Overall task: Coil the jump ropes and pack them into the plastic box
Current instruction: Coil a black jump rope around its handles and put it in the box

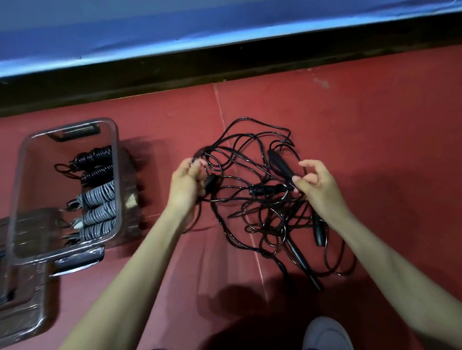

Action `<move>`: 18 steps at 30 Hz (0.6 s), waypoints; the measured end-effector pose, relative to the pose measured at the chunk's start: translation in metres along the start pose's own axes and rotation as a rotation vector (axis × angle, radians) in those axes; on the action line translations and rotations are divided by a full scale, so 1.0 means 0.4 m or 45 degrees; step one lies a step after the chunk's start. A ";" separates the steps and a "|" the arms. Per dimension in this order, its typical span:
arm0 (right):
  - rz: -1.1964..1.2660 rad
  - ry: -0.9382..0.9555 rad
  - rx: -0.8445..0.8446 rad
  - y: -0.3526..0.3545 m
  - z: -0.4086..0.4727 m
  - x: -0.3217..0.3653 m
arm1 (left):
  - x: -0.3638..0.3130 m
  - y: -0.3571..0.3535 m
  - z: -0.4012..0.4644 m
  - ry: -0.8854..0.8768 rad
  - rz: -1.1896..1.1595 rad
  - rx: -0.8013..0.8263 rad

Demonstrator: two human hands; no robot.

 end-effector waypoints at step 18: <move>0.713 -0.300 0.876 -0.183 -0.053 0.159 | -0.234 -0.017 -0.013 -0.480 0.555 0.204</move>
Point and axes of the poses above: each hand's wrist, its own z-axis towards the middle knuckle, its own y-axis out of the back of the hand, x = y × z, the point moved 9 cm from there along z, towards the middle knuckle, and after that the axes turned 9 degrees about -y, right-handed, at the moved point
